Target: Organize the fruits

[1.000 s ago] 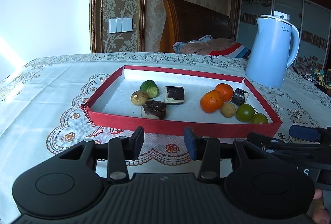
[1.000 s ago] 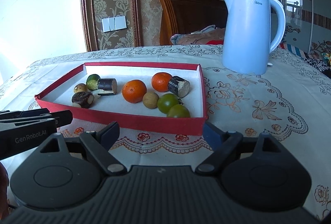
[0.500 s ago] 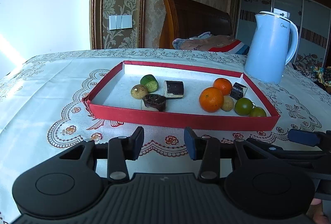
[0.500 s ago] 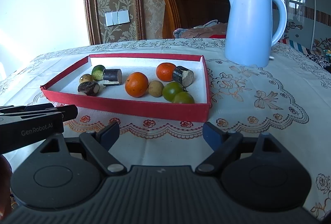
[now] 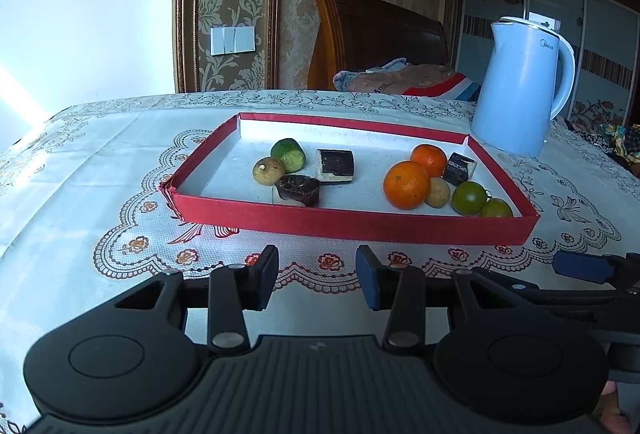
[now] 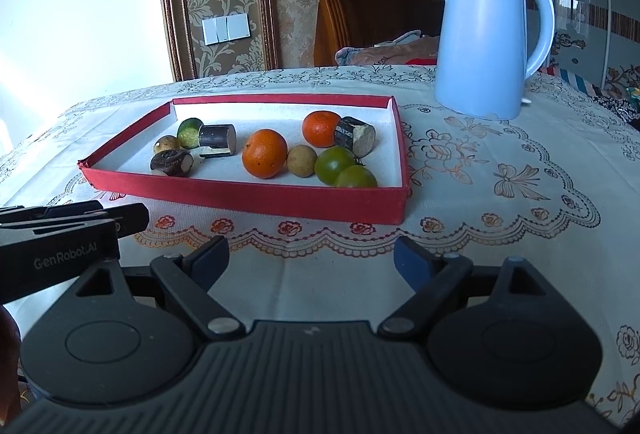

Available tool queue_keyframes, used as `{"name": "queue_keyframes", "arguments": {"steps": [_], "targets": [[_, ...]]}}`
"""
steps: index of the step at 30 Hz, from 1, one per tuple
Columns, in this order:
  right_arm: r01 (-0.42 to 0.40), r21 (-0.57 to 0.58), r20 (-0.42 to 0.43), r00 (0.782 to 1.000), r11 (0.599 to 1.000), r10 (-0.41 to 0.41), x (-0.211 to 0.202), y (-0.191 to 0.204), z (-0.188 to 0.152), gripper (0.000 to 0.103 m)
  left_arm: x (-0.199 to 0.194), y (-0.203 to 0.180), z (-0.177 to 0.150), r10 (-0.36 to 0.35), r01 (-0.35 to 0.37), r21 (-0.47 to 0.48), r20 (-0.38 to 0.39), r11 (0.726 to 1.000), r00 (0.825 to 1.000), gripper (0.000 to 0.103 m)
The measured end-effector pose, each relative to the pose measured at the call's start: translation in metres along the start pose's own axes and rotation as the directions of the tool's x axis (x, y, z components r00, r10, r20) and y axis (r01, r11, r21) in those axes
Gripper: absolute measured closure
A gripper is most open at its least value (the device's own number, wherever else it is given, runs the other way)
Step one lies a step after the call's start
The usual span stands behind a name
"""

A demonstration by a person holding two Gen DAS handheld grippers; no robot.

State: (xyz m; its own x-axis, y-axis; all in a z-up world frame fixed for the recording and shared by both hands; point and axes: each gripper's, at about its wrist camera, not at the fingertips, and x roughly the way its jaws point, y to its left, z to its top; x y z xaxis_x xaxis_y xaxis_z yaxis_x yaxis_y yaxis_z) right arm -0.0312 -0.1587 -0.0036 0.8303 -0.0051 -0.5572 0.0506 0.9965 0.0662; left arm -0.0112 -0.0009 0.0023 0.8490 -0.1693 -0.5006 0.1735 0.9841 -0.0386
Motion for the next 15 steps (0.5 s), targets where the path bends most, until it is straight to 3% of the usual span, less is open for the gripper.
{"name": "queue_keyframes", "arguments": {"steps": [15], "targets": [[-0.002,0.013,-0.001,1.000,1.000,0.002,0.0017,-0.0011,-0.0015,0.014,0.0030,0.0045,0.0010,0.038,-0.039,-0.038,-0.028,0.999,0.999,0.060]]}}
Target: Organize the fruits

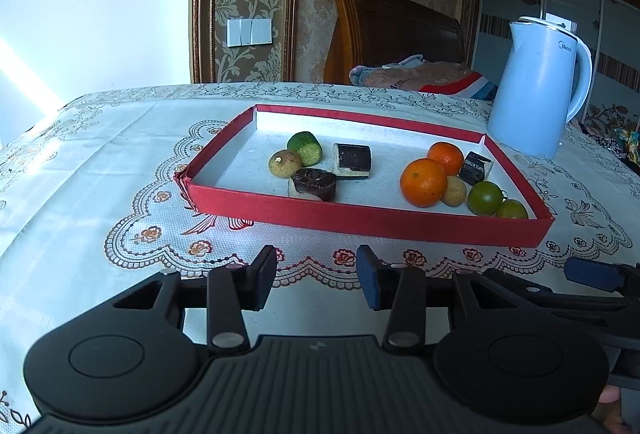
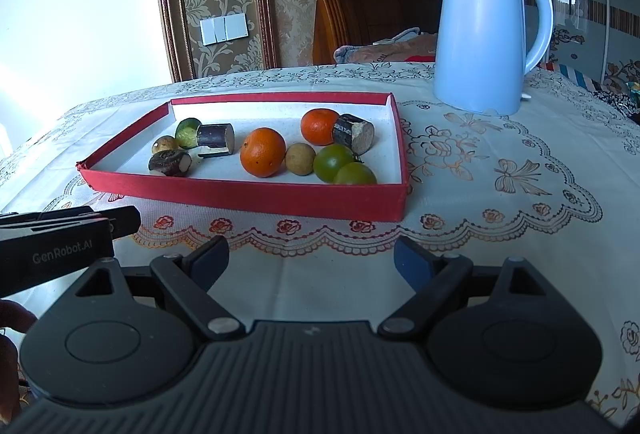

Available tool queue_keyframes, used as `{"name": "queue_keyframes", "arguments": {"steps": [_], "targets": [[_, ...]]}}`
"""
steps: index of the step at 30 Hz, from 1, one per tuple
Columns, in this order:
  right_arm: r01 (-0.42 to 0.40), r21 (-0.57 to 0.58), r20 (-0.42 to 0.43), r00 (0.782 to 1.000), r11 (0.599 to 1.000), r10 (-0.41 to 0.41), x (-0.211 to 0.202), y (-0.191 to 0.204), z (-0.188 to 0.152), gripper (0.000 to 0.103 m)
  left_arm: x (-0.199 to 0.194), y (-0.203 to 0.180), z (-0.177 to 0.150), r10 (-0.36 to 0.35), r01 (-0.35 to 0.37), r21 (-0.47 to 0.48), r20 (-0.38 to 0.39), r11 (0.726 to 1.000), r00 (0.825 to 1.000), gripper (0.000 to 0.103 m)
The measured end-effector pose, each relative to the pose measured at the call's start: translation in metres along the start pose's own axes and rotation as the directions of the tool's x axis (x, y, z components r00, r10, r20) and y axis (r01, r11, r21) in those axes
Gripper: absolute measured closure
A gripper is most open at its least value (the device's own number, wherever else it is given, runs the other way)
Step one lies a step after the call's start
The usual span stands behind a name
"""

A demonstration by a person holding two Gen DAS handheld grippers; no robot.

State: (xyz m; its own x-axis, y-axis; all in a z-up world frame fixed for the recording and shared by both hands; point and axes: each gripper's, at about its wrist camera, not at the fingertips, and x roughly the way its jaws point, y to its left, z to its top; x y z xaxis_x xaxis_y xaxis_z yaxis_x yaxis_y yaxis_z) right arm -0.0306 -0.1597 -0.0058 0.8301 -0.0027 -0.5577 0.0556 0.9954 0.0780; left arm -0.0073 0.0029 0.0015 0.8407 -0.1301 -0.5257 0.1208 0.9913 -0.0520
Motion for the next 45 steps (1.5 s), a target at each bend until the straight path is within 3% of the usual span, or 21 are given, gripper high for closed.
{"name": "queue_keyframes", "arguments": {"steps": [45], "targets": [[-0.002,0.017,-0.008,1.000,1.000,0.003,0.002,-0.002,0.000,0.013,-0.007,-0.012,-0.001,0.015,-0.020,0.099,0.052,0.995,0.999,0.060]]}}
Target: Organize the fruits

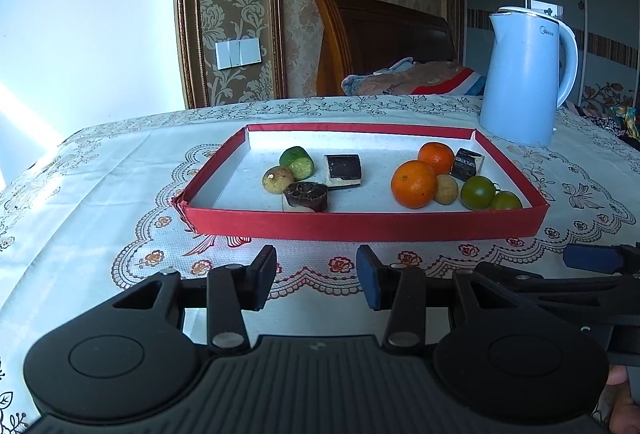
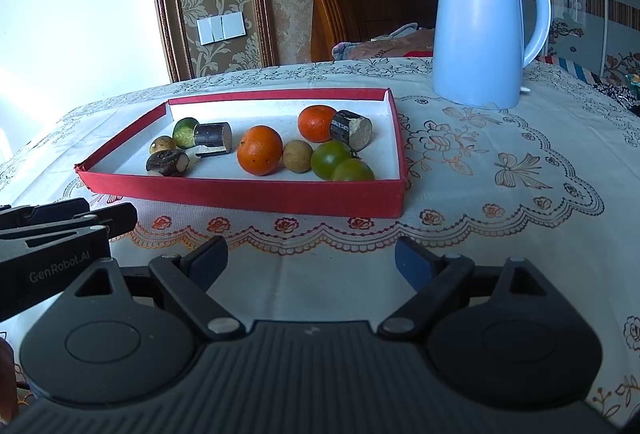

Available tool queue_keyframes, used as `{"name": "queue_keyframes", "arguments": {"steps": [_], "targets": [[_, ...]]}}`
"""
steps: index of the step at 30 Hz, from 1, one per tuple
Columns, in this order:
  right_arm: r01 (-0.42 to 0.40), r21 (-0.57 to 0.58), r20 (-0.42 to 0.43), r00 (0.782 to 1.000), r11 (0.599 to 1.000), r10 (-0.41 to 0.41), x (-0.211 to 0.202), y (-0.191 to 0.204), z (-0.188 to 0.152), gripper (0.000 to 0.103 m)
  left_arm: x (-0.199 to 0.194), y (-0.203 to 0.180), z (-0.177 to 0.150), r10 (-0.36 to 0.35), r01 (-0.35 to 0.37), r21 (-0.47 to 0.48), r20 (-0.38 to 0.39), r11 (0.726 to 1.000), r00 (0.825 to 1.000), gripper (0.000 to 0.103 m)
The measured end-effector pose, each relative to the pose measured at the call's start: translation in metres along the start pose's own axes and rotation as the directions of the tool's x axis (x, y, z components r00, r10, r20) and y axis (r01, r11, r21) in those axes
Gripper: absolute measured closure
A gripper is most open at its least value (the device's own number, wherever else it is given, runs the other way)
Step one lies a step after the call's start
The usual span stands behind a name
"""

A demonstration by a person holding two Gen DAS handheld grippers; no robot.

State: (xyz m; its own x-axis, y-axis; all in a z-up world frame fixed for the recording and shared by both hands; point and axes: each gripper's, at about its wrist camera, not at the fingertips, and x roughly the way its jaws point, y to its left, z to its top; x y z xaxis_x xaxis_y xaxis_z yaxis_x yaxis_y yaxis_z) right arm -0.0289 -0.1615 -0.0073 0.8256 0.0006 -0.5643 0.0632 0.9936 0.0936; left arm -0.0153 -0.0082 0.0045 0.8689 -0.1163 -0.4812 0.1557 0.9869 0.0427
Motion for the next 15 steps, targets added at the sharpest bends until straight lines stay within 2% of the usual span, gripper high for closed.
{"name": "queue_keyframes", "arguments": {"steps": [7,15], "targets": [[0.000,0.000,-0.001,1.000,1.000,0.000,0.000,0.000,0.000,0.012,-0.003,-0.006,-0.001,0.027,-0.029,0.040,0.031,0.999,0.999,0.060],[0.000,-0.001,-0.002,1.000,1.000,0.000,0.000,0.000,0.000,0.012,-0.004,-0.010,-0.001,0.026,-0.029,0.069,0.042,0.997,0.999,0.060]]}}
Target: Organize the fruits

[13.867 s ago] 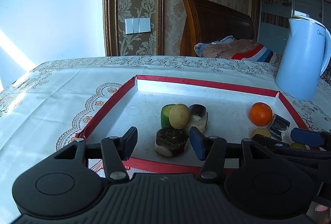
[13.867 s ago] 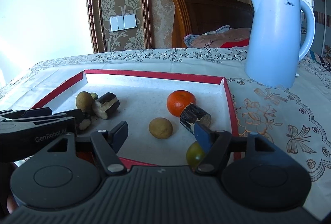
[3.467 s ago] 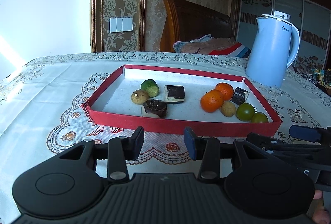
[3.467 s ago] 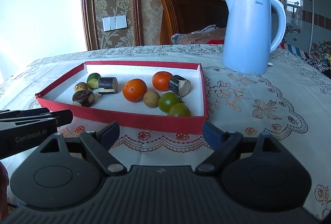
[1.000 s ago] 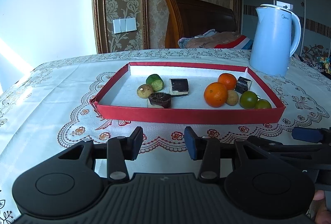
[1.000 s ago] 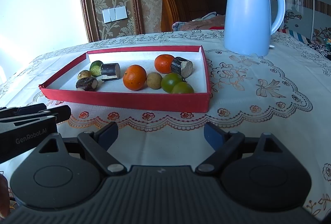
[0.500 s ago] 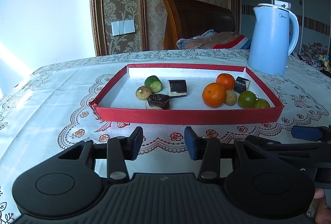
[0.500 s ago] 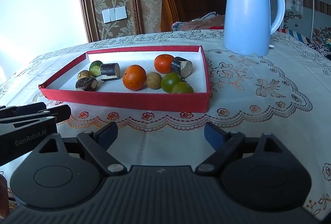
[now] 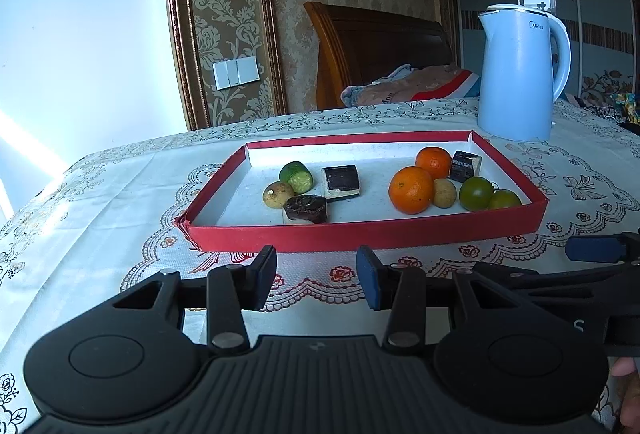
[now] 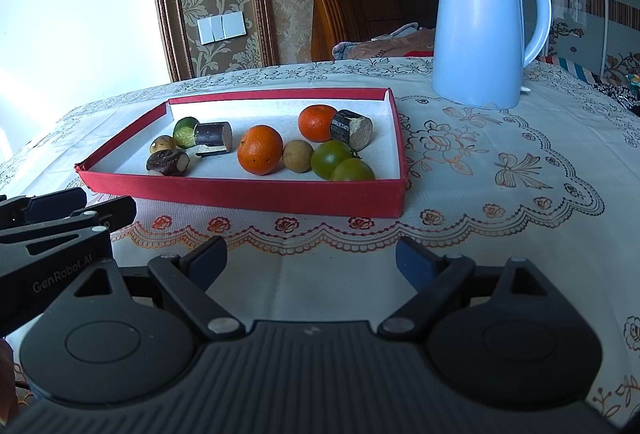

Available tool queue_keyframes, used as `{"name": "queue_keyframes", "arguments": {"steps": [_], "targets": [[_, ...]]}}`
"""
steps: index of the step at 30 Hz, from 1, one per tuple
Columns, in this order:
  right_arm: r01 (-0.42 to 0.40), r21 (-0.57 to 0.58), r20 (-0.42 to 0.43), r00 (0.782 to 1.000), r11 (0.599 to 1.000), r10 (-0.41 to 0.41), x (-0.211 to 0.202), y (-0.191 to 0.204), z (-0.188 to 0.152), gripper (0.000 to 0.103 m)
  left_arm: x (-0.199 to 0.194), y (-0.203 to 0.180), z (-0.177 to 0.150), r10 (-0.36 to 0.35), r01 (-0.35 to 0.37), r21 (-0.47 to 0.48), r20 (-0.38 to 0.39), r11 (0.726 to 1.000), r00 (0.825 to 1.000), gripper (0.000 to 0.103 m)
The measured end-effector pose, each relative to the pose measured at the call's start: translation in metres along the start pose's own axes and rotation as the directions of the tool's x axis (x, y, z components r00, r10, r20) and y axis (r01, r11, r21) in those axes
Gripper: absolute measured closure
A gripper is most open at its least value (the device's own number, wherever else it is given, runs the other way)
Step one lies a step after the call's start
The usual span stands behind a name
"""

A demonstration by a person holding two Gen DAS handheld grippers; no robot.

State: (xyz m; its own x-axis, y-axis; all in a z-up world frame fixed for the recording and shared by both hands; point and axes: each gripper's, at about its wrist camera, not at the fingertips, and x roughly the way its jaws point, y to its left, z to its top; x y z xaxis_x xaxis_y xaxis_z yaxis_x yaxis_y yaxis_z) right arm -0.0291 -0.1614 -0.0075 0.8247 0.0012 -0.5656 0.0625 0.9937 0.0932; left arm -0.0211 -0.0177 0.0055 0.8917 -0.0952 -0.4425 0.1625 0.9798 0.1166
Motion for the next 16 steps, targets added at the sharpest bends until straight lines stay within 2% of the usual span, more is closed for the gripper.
{"name": "queue_keyframes", "arguments": {"steps": [16], "targets": [[-0.003,-0.013,-0.001,1.000,1.000,0.003,0.0004,0.0019,-0.0007,0.011,-0.0014,0.0010,-0.0015,-0.013,0.013,0.003,0.012,1.000,1.000,0.060]]}}
